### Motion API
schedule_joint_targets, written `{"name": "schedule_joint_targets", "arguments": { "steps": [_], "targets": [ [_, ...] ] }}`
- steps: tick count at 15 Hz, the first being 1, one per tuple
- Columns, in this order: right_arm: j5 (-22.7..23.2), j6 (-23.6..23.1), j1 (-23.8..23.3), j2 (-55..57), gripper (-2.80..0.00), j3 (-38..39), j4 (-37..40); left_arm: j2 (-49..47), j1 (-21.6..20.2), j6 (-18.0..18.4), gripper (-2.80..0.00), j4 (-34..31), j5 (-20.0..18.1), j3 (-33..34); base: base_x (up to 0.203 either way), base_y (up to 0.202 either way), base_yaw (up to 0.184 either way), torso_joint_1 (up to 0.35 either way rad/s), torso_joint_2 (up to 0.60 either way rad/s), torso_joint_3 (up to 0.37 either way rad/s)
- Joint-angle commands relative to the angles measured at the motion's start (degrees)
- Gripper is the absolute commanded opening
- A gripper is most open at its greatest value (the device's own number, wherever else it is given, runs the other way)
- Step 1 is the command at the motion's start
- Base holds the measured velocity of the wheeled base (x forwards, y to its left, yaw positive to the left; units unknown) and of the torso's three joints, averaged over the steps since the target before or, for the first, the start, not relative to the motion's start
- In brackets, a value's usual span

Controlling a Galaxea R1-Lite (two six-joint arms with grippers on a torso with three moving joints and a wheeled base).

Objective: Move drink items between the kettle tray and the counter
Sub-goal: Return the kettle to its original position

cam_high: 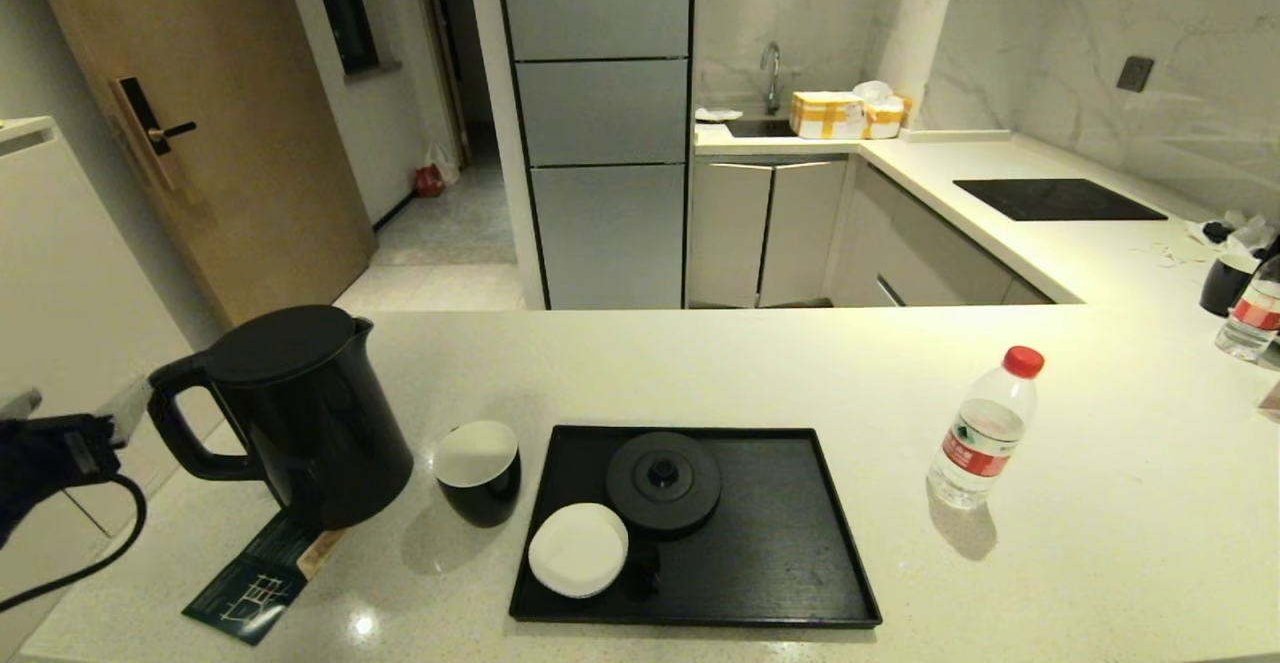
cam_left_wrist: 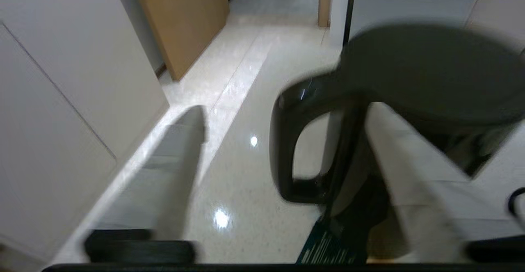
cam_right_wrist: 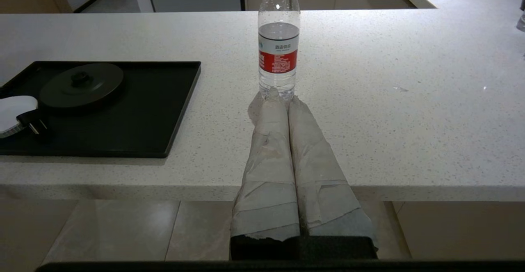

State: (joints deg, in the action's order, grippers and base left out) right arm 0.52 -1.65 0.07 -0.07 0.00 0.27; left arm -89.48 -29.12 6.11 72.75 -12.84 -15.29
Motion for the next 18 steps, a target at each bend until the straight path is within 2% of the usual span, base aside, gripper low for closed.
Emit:
{"name": "schedule_joint_targets", "arguments": {
  "steps": [1,3,5,9,11,12,14,16,18],
  "targets": [
    [0.00,-0.02,0.01,0.07,-2.80,0.00,0.00,13.66,1.66,-1.12,-2.80,-15.38,-0.11,-6.70,0.000,0.000,0.000,0.000,0.00,0.000],
    [0.00,-0.02,0.10,0.07,-2.80,0.00,0.00,20.35,4.58,-5.93,-2.80,-39.98,-0.79,-20.71,0.000,0.000,0.000,0.000,0.00,0.000],
    [0.05,-0.02,0.09,0.07,-2.80,0.00,0.00,23.83,7.14,-10.11,-2.80,-61.45,-4.50,-34.88,0.000,0.000,0.000,0.000,0.00,0.000],
    [0.00,-0.02,0.01,0.07,-2.80,0.00,0.00,29.85,9.88,-14.67,-2.80,-93.91,-16.37,-55.43,0.000,0.000,0.000,0.000,0.00,0.000],
    [0.01,-0.02,0.02,0.07,-2.80,0.00,0.00,34.24,10.28,-15.78,-2.80,-110.35,-23.91,-63.07,0.000,0.000,0.000,0.000,0.00,0.000],
    [0.00,-0.02,0.08,0.07,-2.80,0.00,0.00,37.33,10.49,-15.99,-2.80,-116.11,-27.33,-65.20,0.000,0.000,0.000,0.000,0.00,0.000],
    [0.00,-0.02,0.01,0.07,-2.80,0.00,0.00,39.72,12.12,-16.25,-2.80,-124.44,-30.30,-72.25,0.000,0.000,0.000,0.000,0.00,0.000],
    [0.00,-0.02,0.07,0.07,-2.80,0.00,0.00,40.84,14.94,-16.29,-2.80,-138.02,-31.12,-78.58,0.000,0.000,0.000,0.000,0.00,0.000],
    [0.08,-0.02,0.01,0.07,-2.80,0.00,0.00,48.32,19.90,-16.27,-2.80,-143.05,-30.66,-76.49,0.000,0.000,0.000,0.000,0.00,0.000]
  ]
}}
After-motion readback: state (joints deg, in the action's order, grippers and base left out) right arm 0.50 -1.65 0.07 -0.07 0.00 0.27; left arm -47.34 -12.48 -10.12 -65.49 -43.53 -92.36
